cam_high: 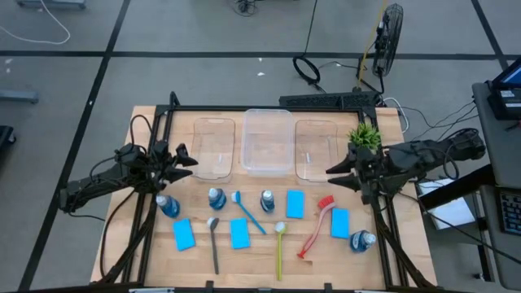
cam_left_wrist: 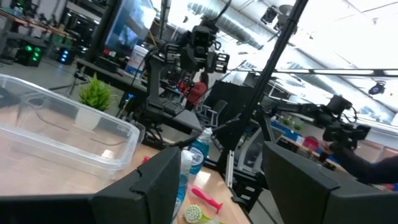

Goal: Pick & Place Kitchen Sink Supplies
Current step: Put the blue dishwashing liquid into the right transparent bin

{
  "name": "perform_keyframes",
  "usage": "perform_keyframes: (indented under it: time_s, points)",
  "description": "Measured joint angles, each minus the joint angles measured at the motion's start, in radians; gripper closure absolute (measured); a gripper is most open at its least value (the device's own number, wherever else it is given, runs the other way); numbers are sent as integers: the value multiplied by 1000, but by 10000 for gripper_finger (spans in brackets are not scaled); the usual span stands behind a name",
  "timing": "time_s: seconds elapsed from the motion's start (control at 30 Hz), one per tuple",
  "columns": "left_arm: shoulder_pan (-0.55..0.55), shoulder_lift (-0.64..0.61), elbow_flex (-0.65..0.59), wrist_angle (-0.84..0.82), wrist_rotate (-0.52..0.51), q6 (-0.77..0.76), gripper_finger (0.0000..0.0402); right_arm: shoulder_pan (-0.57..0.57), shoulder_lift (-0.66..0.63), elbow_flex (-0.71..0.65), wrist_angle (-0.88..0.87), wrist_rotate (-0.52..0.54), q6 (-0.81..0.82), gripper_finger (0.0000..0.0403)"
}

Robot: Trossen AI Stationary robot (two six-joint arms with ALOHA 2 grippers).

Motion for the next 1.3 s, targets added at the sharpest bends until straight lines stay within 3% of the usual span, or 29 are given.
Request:
perform_keyframes:
  time_s: [0.23, 0.83, 0.97, 1.3]
  points:
    - [0, 0, 0, -1, 21, 0, 174, 0, 45, 65, -138, -142, 174, 273]
    - [0, 0, 0, -70, 20, 1, 174, 0, 65, 67, -299, -622, 745, 273]
    - [0, 0, 0, -93, 20, 14, 174, 0, 60, 67, -324, -677, 853, 273]
    - [0, 0, 0, -91, 12, 25, 174, 0, 5, 67, -478, -704, 1068, 273]
